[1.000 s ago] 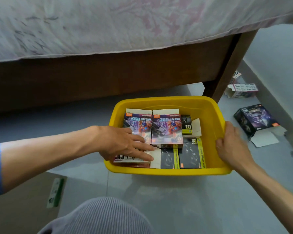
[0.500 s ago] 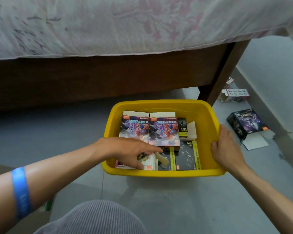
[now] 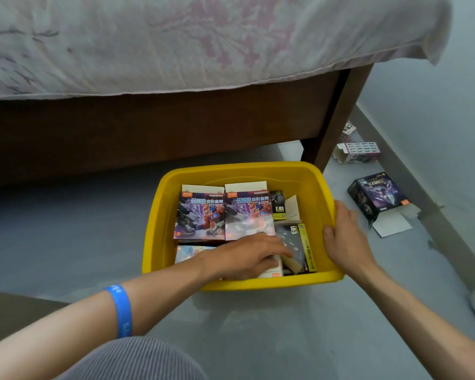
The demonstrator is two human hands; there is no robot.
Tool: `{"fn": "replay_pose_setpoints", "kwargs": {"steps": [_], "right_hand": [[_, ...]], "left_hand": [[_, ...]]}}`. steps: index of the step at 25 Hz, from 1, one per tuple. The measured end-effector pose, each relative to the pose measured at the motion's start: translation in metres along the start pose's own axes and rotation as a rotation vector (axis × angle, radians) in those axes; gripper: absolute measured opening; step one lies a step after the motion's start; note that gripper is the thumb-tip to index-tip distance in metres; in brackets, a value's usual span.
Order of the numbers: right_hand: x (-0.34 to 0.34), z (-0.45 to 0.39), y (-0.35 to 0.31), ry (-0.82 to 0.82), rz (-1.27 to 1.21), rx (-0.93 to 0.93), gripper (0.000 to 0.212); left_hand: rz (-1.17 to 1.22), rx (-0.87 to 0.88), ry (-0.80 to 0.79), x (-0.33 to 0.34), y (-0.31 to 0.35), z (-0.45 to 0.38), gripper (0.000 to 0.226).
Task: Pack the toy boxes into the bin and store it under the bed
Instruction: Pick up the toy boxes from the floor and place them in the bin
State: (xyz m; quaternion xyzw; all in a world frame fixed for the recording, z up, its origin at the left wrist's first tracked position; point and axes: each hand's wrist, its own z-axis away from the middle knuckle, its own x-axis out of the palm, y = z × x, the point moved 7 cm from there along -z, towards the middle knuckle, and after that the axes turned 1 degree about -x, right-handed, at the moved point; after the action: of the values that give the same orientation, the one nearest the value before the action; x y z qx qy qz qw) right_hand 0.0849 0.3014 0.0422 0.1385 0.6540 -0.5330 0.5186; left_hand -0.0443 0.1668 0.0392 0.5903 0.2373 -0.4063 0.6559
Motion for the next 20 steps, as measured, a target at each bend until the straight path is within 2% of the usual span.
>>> {"fn": "replay_pose_setpoints", "kwargs": {"steps": [5, 8, 11, 13, 16, 18, 20], "right_hand": [[0.011, 0.002, -0.004, -0.158, -0.186, -0.02, 0.053], [0.011, -0.003, -0.014, -0.215, -0.215, -0.073, 0.051], [-0.01, -0.02, 0.005, -0.252, -0.253, -0.038, 0.046], [-0.034, -0.036, 0.027, -0.254, -0.248, 0.008, 0.045], [-0.077, -0.058, 0.066, -0.29, -0.203, 0.056, 0.041], [-0.099, -0.075, 0.092, -0.314, -0.122, 0.082, 0.036], [-0.098, -0.095, 0.124, -0.328, -0.162, 0.161, 0.031]], "left_hand": [[-0.171, -0.012, -0.033, -0.018, -0.005, -0.001, 0.03], [-0.244, -0.027, 0.044, -0.049, 0.013, -0.032, 0.024], [-0.338, -0.045, 0.092, -0.072, 0.039, -0.076, 0.027], [-0.383, -0.079, 0.052, -0.076, 0.057, -0.105, 0.035], [-0.513, -0.129, -0.091, -0.076, 0.09, -0.142, 0.049], [-0.578, -0.151, -0.15, -0.08, 0.109, -0.162, 0.053], [-0.618, -0.199, -0.196, -0.076, 0.114, -0.182, 0.051]]}}
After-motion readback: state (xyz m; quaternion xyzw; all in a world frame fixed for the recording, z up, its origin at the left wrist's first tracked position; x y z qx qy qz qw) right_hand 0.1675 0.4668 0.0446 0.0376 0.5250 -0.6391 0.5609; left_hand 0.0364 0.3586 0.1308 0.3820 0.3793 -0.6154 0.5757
